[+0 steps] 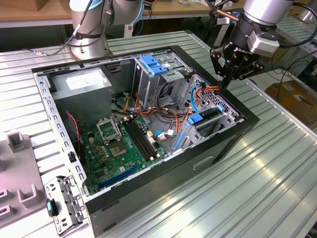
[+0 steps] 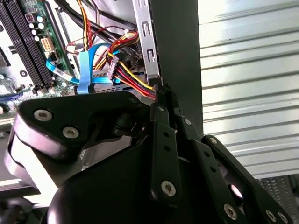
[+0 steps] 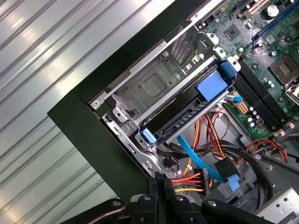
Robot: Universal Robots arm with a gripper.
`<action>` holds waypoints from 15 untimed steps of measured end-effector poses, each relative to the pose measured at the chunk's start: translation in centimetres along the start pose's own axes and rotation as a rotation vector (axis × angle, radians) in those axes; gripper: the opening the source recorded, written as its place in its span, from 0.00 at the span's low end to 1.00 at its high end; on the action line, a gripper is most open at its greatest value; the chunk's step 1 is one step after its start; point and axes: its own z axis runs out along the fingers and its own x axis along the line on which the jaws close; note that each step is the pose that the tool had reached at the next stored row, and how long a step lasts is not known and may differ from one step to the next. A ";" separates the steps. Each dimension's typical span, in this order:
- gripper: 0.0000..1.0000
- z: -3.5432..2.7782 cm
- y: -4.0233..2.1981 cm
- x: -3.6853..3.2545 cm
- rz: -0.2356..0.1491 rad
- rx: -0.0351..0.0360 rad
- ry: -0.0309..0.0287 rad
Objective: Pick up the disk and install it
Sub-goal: 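Insert the first disk wire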
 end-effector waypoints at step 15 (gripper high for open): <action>0.16 0.05 0.20 -0.20 0.191 -0.0052 0.0026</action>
